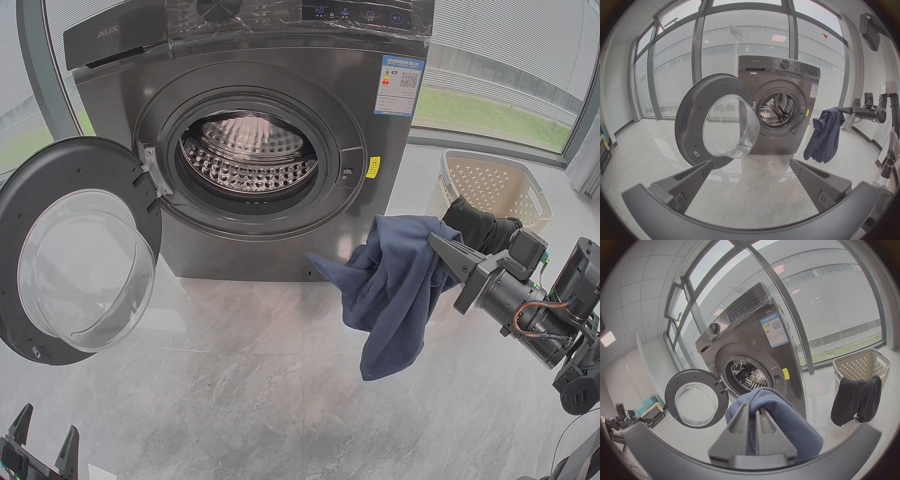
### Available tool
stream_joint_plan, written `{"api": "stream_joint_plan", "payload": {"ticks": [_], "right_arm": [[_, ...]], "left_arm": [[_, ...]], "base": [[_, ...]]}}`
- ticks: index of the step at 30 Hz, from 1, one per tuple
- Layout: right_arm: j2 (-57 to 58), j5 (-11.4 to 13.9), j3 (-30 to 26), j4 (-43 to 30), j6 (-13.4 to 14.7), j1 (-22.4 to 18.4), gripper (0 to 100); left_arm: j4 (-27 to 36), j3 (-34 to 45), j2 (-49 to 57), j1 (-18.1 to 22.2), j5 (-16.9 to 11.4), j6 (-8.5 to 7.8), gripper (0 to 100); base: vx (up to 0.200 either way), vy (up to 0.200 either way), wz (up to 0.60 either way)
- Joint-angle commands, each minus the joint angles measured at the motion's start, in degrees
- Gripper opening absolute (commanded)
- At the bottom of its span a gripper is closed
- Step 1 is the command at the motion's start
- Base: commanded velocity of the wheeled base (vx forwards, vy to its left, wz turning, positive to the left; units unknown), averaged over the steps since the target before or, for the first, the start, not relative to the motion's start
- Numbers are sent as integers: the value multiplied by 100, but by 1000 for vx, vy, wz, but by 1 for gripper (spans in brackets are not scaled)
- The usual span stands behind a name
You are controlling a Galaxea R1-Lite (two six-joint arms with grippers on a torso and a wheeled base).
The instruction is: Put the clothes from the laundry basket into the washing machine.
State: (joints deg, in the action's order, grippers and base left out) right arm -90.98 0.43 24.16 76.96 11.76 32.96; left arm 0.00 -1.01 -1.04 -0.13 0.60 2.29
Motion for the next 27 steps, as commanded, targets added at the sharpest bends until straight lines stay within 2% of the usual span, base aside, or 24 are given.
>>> {"api": "stream_joint_plan", "payload": {"ticks": [1, 17, 27], "right_arm": [[-8, 1, 1, 3, 1, 0, 0], [-8, 1, -8, 3, 1, 0, 0], [-8, -8, -43, 3, 10, 44, 0]], "left_arm": [[0, 92, 51, -4, 2, -1, 100], [0, 92, 51, -4, 2, 8, 100], [0, 92, 51, 5, 2, 8, 100]], "base": [[0, 0, 0], [0, 188, 0], [0, 0, 0]]}}
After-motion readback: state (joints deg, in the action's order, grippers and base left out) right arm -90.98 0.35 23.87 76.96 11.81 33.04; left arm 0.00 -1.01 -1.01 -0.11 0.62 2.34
